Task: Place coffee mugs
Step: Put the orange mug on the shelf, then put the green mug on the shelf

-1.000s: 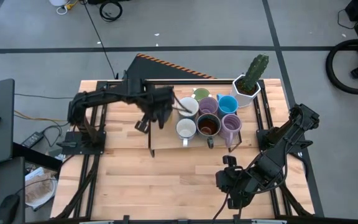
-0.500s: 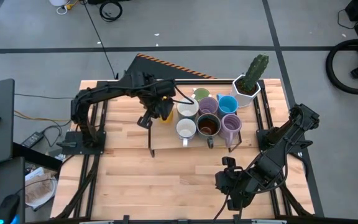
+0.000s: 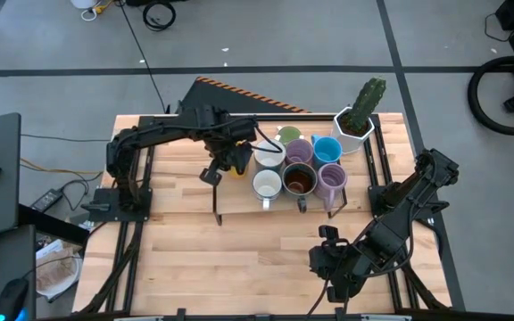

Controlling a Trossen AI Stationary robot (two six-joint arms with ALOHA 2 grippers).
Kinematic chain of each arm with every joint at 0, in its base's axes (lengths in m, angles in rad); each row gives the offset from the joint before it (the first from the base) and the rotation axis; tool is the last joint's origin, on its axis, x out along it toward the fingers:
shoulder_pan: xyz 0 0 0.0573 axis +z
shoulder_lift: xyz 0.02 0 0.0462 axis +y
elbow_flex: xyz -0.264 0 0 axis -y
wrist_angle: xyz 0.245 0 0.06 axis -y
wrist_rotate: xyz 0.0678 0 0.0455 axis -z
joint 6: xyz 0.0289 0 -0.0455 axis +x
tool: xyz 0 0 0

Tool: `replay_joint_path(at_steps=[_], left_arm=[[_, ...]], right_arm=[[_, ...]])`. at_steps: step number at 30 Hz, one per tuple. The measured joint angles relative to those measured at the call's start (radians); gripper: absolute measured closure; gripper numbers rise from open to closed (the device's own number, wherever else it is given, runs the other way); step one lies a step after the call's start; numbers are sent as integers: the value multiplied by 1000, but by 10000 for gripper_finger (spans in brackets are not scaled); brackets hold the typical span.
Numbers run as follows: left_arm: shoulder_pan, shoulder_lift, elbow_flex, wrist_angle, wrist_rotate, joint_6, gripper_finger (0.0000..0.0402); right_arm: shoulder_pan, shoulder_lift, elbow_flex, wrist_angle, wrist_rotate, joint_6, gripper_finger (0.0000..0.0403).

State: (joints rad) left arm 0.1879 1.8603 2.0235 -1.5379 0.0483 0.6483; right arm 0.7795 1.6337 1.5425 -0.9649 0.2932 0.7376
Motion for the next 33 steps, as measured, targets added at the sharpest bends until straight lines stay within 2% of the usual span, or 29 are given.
replay_joint_path(at_steps=[3,13,18,25,30,33], left_arm=[[0,0,0,1,1,-10,371],[-25,0,-1,-1,4,-85,252],[-48,-1,40,-21,-22,-160,212],[-88,-45,184,5,-254,-204,214],[-93,-144,208,111,-262,-272,236],[-106,-232,145,184,-257,-322,248]], right_arm=[[0,0,0,-1,-1,0,354],[0,0,0,-1,-7,-8,354],[-4,0,0,-1,-10,-10,353],[-25,0,0,-1,-34,-42,353],[-37,0,0,-7,-38,-65,353],[-40,0,0,-10,-53,-68,353]])
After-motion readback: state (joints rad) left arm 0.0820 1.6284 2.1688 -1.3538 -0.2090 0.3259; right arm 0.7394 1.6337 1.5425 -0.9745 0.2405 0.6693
